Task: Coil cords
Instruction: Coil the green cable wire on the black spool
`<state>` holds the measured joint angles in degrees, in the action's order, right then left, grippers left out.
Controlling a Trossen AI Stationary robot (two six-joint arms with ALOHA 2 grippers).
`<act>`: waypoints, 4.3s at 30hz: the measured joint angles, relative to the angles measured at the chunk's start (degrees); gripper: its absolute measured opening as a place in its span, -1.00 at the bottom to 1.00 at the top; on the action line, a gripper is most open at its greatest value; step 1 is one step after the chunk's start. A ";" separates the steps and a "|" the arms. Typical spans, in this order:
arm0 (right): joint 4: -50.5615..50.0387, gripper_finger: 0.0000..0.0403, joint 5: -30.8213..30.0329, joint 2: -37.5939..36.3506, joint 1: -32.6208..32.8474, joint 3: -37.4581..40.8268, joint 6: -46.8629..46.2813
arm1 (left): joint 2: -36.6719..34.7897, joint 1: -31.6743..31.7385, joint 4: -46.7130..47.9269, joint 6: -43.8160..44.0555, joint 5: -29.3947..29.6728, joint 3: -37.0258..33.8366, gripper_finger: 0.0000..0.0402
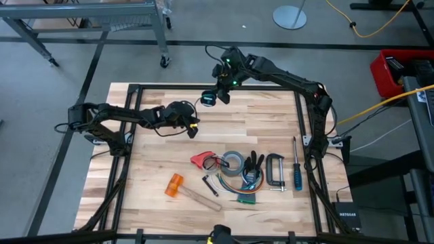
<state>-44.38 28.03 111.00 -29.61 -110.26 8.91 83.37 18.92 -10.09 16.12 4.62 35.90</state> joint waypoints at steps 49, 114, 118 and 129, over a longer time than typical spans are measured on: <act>-2.41 -1.00 -3.48 -0.24 -3.43 -2.58 0.39 | 0.02 1.23 -14.43 -8.62 22.27 0.00 -0.56; 4.89 -1.00 -8.73 -0.28 -1.16 -2.62 1.70 | 0.04 -1.44 -12.82 -4.80 24.27 -0.02 -0.98; 8.97 -1.00 -13.19 -0.28 -1.11 -2.62 1.62 | 0.04 -2.29 -13.57 -2.83 21.65 0.00 -0.99; 19.93 -1.00 -18.37 0.45 1.51 -2.56 -3.28 | 0.00 -2.34 -20.56 -1.04 18.51 0.07 -1.00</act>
<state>-24.45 9.66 111.45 -28.09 -112.81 5.63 83.37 16.58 -30.64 15.08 23.13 35.97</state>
